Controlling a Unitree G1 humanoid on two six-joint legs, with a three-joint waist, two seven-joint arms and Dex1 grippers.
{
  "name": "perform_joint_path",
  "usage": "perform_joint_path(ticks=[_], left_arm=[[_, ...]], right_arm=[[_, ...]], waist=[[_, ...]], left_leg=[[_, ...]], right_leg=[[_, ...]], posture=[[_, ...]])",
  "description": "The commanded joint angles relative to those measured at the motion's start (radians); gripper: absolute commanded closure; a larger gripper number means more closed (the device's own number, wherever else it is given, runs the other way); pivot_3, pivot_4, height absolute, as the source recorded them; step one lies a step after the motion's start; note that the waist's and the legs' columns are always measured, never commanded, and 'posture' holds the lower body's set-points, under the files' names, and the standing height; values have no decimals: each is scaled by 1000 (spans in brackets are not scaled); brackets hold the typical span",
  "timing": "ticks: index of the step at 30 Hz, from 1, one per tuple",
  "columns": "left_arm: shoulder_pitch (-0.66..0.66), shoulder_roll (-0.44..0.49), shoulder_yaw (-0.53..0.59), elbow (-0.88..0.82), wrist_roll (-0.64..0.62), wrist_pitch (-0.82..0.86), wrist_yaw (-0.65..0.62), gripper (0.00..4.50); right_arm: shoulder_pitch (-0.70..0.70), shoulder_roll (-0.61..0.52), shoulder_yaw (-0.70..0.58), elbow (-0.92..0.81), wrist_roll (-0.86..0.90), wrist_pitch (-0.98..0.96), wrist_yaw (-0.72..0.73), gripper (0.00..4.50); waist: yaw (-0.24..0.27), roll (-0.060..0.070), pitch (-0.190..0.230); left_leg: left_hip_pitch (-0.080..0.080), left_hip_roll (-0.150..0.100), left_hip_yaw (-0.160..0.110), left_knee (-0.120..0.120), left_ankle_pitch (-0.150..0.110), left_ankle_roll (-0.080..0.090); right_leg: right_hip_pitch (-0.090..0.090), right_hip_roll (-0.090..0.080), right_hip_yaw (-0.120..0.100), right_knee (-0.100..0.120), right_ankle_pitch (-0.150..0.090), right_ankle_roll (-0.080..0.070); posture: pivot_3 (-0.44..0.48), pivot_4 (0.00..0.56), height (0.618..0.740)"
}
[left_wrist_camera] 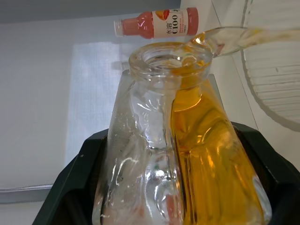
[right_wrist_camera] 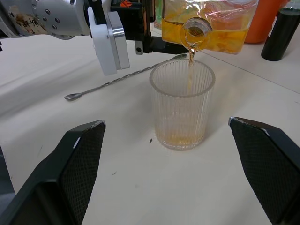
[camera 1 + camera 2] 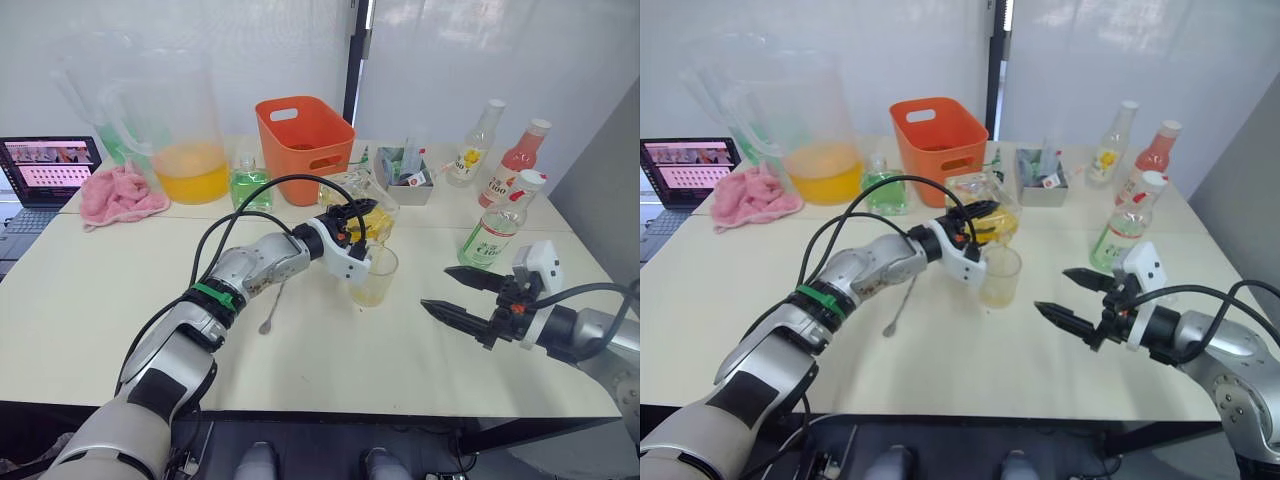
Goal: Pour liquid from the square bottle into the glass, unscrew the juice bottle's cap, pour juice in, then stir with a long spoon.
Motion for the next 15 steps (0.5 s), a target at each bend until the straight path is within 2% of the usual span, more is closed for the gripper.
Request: perform_joint_path(ticks=[1, 5, 11, 15], left_arm=[[-36, -1, 70, -88, -72, 1, 3, 1697], [-22, -11, 95, -104, -161, -4, -54, 1697], [33, -52, 186, -161, -445, 27, -273, 1697], [63, -55, 233, -237, -544, 66, -359, 1697]], right_arm=[[-12, -2, -11, -3, -13, -34, 6, 53], [-11, -2, -7, 2, -19, -38, 11, 53], [-24, -6, 2, 14, -24, -40, 20, 53], [-56, -7, 11, 30, -22, -40, 33, 53]], waist=[[1, 0, 0], [1, 0, 0], [-1, 0, 0], [-3, 0, 0]], left_leg=[[0, 0, 0, 0, 0, 0], [0, 0, 0, 0, 0, 0], [0, 0, 0, 0, 0, 0], [0, 0, 0, 0, 0, 0]], right_leg=[[0, 0, 0, 0, 0, 0], [0, 0, 0, 0, 0, 0], [0, 0, 0, 0, 2, -3], [0, 0, 0, 1, 2, -3]], posture=[[0, 150, 738], [0, 150, 738], [0, 150, 738], [0, 150, 738]])
